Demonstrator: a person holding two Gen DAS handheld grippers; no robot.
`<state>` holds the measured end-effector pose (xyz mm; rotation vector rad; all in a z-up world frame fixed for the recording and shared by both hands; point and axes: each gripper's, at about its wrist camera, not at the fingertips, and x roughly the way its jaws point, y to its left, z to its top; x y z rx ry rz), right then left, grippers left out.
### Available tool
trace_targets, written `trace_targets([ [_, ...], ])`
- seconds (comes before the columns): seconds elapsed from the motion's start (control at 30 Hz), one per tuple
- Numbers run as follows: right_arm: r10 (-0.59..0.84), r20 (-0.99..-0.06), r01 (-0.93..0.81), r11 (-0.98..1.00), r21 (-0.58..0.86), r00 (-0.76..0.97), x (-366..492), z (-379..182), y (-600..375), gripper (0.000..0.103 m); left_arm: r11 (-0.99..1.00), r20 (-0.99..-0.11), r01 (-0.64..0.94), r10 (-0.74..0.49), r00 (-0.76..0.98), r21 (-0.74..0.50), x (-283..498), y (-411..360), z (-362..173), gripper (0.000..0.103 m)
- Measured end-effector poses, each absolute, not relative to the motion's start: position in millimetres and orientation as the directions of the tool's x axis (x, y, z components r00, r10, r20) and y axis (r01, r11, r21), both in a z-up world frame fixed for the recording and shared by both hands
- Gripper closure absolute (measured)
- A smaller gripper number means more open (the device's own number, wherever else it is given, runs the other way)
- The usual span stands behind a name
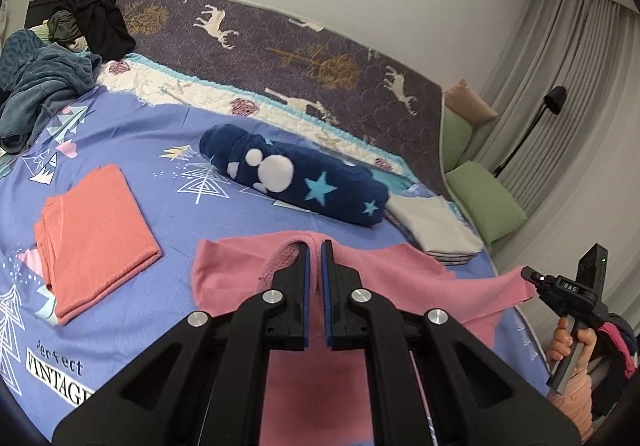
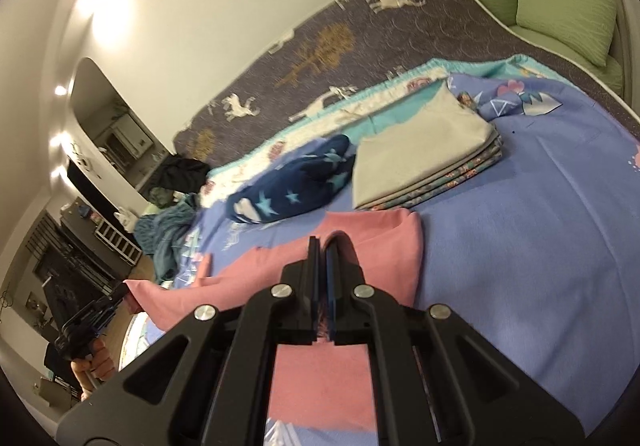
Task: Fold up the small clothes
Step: 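Lift the pink shirt hem with both grippers and fold it toward the collar, then lower the folded hem onto the shirt and open both grippers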
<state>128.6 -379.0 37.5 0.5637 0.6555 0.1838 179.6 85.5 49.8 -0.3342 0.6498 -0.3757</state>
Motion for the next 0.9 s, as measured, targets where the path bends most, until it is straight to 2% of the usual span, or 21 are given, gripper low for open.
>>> trace_targets([
  [0.17, 0.330, -0.575, 0.034, 0.848, 0.530, 0.749, 177, 13, -375, 0.100, 0.895, -0.584, 0.188, -0.410, 0.701, -0.403, 235, 82, 18, 0.098],
  [0.37, 0.307, -0.693, 0.114, 0.865, 0.489, 0.652, 230, -54, -371, 0.096, 0.920, -0.681, 0.128, -0.363, 0.636, -0.370, 277, 81, -43, 0.094],
  [0.47, 0.320, -0.713, 0.123, 0.861, 0.493, 0.624, 234, -72, -371, 0.095, 0.912, -0.694, 0.130, -0.383, 0.609, -0.390, 277, 86, -57, 0.085],
  [0.53, 0.322, -0.718, 0.107, 0.870, 0.482, 0.617, 232, -75, -371, 0.089, 0.909, -0.693, 0.145, -0.395, 0.603, -0.391, 274, 89, -60, 0.078],
  [0.6, 0.324, -0.718, 0.092, 0.876, 0.474, 0.616, 230, -73, -370, 0.086, 0.912, -0.689, 0.148, -0.389, 0.612, -0.384, 266, 91, -57, 0.064],
  [0.73, 0.333, -0.720, 0.070, 0.881, 0.467, 0.608, 222, -65, -367, 0.080, 0.904, -0.679, 0.183, -0.414, 0.607, -0.387, 251, 89, -52, 0.063],
  [0.8, 0.331, -0.726, 0.060, 0.889, 0.454, 0.603, 219, -63, -364, 0.079, 0.903, -0.683, 0.198, -0.420, 0.598, -0.382, 246, 85, -51, 0.054],
  [0.87, 0.317, -0.735, 0.057, 0.899, 0.434, 0.599, 218, -63, -362, 0.084, 0.908, -0.689, 0.201, -0.412, 0.596, -0.368, 247, 80, -50, 0.053],
  [0.9, 0.309, -0.738, 0.057, 0.903, 0.425, 0.600, 217, -62, -361, 0.093, 0.908, -0.691, 0.200, -0.411, 0.594, -0.368, 248, 79, -50, 0.053],
])
